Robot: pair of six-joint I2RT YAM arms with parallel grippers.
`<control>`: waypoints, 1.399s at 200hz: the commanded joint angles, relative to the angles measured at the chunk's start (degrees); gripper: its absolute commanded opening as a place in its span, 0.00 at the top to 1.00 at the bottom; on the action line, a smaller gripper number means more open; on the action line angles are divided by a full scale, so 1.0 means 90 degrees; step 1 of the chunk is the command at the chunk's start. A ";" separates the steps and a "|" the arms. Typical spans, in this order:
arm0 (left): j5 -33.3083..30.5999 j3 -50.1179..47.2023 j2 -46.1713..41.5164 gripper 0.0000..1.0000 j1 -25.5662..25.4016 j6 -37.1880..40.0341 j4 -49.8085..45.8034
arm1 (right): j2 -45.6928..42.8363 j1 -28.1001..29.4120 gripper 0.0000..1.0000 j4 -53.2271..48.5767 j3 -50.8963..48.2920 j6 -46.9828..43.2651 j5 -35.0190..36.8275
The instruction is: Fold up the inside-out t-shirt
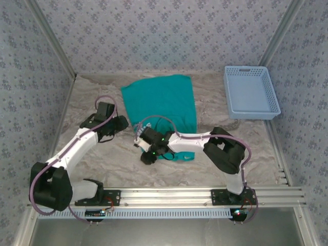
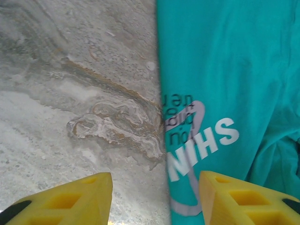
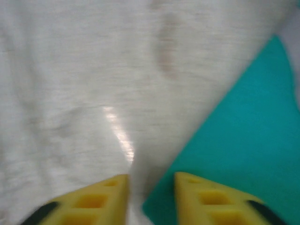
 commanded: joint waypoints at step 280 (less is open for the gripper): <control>0.2900 0.1139 0.2851 1.00 -0.2085 0.1745 0.0808 | -0.2274 -0.3647 0.98 -0.0823 -0.1836 0.1139 0.1144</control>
